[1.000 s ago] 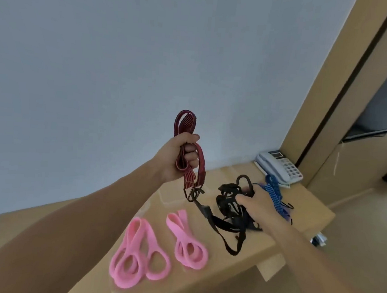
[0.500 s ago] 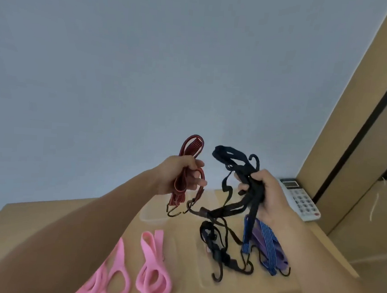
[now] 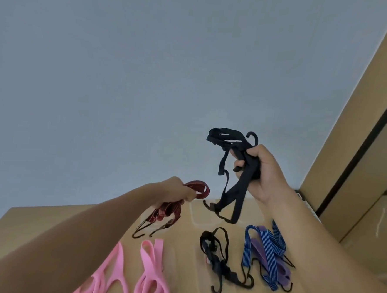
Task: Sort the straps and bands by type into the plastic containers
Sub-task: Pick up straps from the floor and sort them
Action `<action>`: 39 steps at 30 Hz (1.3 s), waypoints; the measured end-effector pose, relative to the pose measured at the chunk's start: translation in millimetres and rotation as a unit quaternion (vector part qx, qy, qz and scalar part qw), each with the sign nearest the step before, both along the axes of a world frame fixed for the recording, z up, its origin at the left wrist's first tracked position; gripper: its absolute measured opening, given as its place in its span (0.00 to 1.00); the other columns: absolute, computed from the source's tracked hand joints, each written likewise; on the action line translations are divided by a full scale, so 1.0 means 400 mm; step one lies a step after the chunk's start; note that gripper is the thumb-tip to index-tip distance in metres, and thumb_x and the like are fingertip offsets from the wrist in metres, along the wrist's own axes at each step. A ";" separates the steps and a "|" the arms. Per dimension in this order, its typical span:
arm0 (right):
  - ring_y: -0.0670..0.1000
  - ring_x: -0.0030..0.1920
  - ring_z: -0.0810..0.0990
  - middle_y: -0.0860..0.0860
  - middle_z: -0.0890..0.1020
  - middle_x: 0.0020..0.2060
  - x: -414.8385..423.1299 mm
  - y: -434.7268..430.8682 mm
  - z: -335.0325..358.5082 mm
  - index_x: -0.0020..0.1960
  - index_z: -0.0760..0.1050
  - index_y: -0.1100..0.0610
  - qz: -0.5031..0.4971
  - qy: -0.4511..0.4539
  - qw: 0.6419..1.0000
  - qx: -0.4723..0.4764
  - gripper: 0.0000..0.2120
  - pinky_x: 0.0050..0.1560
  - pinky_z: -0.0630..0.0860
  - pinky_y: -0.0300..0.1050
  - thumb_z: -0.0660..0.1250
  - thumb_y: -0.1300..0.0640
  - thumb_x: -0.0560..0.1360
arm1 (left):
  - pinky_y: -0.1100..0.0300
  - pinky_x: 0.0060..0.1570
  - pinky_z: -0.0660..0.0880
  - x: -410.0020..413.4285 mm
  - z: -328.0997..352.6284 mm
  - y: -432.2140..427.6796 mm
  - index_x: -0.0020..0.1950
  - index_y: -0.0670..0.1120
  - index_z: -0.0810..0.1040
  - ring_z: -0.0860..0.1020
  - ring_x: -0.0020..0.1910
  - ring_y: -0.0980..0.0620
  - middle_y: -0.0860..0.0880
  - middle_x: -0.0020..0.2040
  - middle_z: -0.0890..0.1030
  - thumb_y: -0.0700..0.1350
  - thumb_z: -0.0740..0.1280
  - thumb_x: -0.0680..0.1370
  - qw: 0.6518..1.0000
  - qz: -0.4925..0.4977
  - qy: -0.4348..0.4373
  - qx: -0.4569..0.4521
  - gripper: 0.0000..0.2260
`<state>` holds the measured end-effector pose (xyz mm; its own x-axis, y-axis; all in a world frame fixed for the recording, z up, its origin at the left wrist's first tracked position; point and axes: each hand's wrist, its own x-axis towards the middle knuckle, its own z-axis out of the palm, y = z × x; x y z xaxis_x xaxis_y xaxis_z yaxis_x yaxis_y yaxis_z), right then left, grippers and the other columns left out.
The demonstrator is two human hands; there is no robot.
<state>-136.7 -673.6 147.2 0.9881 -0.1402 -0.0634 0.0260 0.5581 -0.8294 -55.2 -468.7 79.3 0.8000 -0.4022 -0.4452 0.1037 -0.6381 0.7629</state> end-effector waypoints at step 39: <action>0.49 0.66 0.69 0.45 0.72 0.61 -0.051 0.039 -0.618 0.65 0.71 0.51 -0.005 0.112 0.736 -0.668 0.22 0.66 0.69 0.46 0.67 0.46 0.73 | 0.59 0.30 0.69 -0.044 -0.144 -0.006 0.43 0.39 0.73 0.68 0.26 0.49 0.45 0.34 0.71 0.34 0.65 0.73 0.955 0.154 0.089 -0.236 0.02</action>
